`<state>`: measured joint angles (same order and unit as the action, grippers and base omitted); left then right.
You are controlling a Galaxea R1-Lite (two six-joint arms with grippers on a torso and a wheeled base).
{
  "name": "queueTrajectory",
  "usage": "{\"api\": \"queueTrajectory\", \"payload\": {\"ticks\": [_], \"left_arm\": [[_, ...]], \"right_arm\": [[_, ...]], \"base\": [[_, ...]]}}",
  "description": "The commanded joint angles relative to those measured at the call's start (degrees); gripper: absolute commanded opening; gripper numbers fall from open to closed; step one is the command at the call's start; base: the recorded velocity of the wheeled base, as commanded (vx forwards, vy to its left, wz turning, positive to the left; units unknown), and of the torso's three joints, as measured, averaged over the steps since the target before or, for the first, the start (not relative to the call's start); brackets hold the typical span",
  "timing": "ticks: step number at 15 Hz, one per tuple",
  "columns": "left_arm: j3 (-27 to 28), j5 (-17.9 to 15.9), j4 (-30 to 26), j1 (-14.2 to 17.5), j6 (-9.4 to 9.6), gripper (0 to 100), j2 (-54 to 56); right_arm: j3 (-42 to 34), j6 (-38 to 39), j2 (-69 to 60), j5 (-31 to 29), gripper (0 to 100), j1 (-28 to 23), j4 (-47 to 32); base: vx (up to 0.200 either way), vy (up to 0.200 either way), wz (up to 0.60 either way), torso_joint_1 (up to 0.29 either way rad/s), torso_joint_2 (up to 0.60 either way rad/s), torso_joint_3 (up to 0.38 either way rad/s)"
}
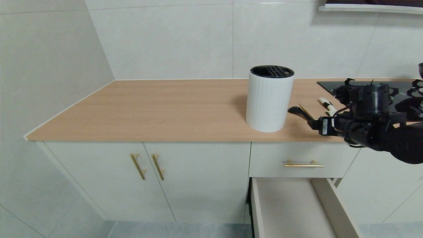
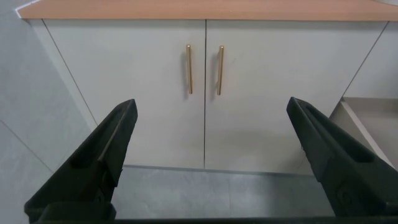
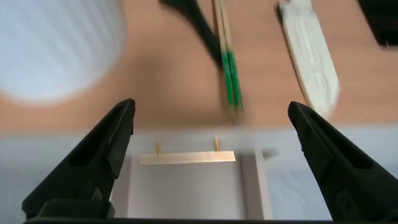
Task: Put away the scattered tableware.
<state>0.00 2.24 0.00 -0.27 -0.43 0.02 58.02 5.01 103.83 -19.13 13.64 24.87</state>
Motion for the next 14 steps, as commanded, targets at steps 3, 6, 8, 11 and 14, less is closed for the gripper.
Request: {"api": "queueTrajectory", "payload": {"ticks": [3, 6, 8, 11, 14], "left_arm": [[0.0, 0.0, 0.0, 0.0, -0.01, 100, 0.0], [0.0, 0.0, 0.1, 0.0, -0.01, 100, 0.0], [0.0, 0.0, 0.1, 0.0, -0.01, 100, 0.0], [0.0, 0.0, 0.1, 0.0, -0.01, 100, 0.0], [0.0, 0.0, 0.0, 0.0, -0.01, 100, 0.0]], "right_arm": [[0.3, 0.1, 4.7, 0.0, 100, -1.0, 0.2], [0.4, 0.1, 5.4, -0.1, 100, -1.6, 0.9], [0.4, 0.1, 5.4, -0.1, 100, -2.0, 1.0], [0.4, 0.0, 5.3, -0.1, 100, -2.7, 1.2], [0.4, 0.0, 5.5, -0.1, 100, -2.8, 1.2]], "base": [[0.0, 0.0, 0.0, 0.0, 0.0, 0.0], [0.0, 0.0, 0.0, 0.0, 0.0, 0.0], [0.0, 0.0, 0.0, 0.0, 0.0, 0.0], [0.0, 0.0, 0.0, 0.0, 0.0, 0.0], [0.0, 0.0, 0.0, 0.0, 0.0, 0.0]]}}
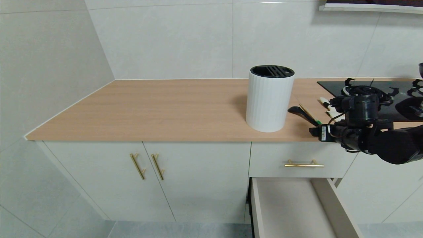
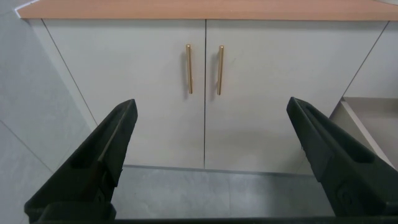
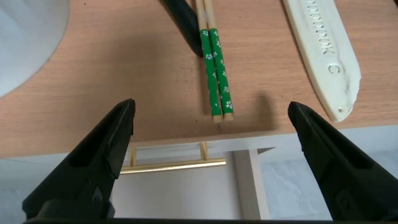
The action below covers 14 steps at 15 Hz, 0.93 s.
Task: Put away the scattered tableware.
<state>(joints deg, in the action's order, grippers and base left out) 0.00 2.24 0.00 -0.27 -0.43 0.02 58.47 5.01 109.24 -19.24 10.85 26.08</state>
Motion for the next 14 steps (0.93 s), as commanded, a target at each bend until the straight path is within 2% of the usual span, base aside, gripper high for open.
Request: {"api": "queueTrajectory", "payload": {"ticks": [1, 4, 5, 14], "left_arm": [[0.0, 0.0, 0.1, 0.0, -0.01, 100, 0.0], [0.0, 0.0, 0.1, 0.0, -0.01, 100, 0.0], [0.0, 0.0, 0.0, 0.0, -0.01, 100, 0.0], [0.0, 0.0, 0.1, 0.0, -0.01, 100, 0.0]], "right_arm": [[0.0, 0.0, 0.1, 0.0, 100, 0.0, 0.0], [0.1, 0.0, 0.7, 0.0, 100, -0.2, 0.0], [0.2, 0.0, 0.7, 0.0, 0, -0.3, 0.0], [0.2, 0.0, 0.4, 0.0, 0, -0.4, 0.0]], "base": [[0.0, 0.0, 0.0, 0.0, 0.0, 0.0], [0.0, 0.0, 0.0, 0.0, 0.0, 0.0], [0.0, 0.0, 0.0, 0.0, 0.0, 0.0], [0.0, 0.0, 0.0, 0.0, 0.0, 0.0]]}}
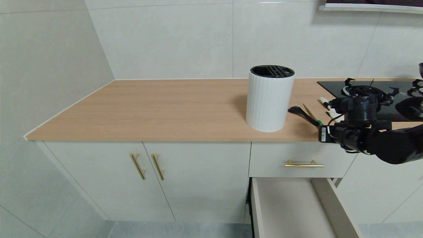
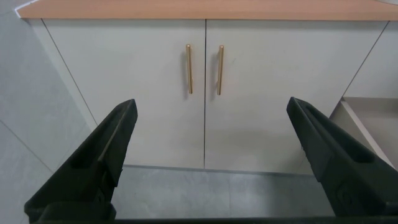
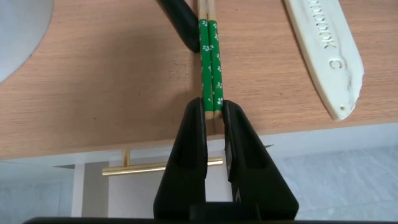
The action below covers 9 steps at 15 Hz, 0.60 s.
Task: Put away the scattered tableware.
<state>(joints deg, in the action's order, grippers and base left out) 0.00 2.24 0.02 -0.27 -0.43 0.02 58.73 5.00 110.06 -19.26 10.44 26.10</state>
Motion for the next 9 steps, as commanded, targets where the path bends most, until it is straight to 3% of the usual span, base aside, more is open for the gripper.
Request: {"api": "queueTrajectory", "payload": {"ticks": [1, 9], "left_arm": [[0.0, 0.0, 0.0, 0.0, -0.01, 100, 0.0], [0.0, 0.0, 0.1, 0.0, -0.01, 100, 0.0]], "right_arm": [[-0.1, 0.1, -0.9, 0.0, 0, 0.0, 0.0], [-2.3, 1.5, -17.5, 0.3, 0, 0.6, -8.0]], "base": [[0.0, 0.0, 0.0, 0.0, 0.0, 0.0], [0.0, 0.0, 0.0, 0.0, 0.0, 0.0]]}}
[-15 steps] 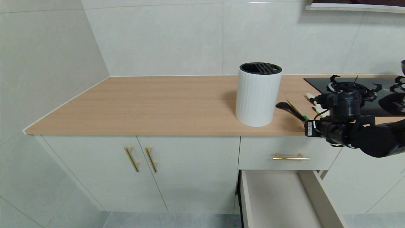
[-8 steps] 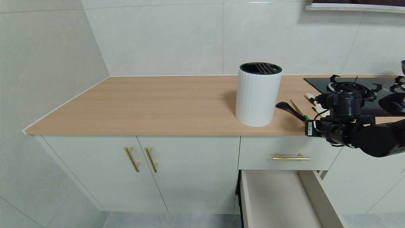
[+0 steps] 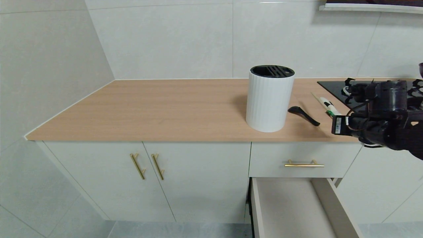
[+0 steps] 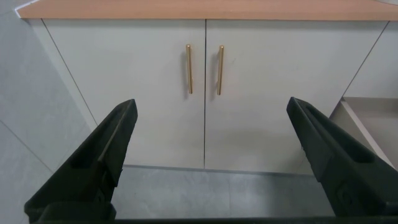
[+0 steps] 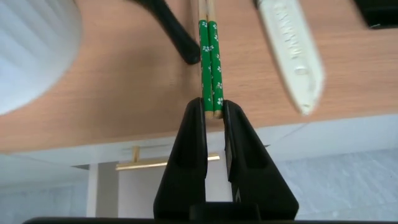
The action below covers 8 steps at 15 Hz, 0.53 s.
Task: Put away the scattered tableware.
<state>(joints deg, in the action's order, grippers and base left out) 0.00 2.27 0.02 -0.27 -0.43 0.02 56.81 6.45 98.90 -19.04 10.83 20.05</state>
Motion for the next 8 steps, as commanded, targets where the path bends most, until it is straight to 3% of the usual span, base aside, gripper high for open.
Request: {"api": "queueTrajectory", "payload": {"ticks": [1, 3, 5, 8], "left_arm": [[0.0, 0.0, 0.0, 0.0, -0.01, 100, 0.0], [0.0, 0.0, 0.1, 0.0, -0.01, 100, 0.0], [0.0, 0.0, 0.1, 0.0, -0.01, 100, 0.0], [0.0, 0.0, 0.1, 0.0, -0.01, 100, 0.0]], "right_arm": [[-0.1, 0.1, -9.6, 0.1, 0, 0.7, -6.4], [0.5, 0.1, -16.1, 1.7, 0, 2.3, -16.0], [0.7, -0.4, -23.4, 8.3, 0, 3.9, -26.6], [0.2, -3.5, -29.2, 13.9, 0, 4.6, -32.6]], "base": [[0.0, 0.0, 0.0, 0.0, 0.0, 0.0], [0.0, 0.0, 0.0, 0.0, 0.0, 0.0], [0.0, 0.0, 0.0, 0.0, 0.0, 0.0], [0.0, 0.0, 0.0, 0.0, 0.0, 0.0]]}}
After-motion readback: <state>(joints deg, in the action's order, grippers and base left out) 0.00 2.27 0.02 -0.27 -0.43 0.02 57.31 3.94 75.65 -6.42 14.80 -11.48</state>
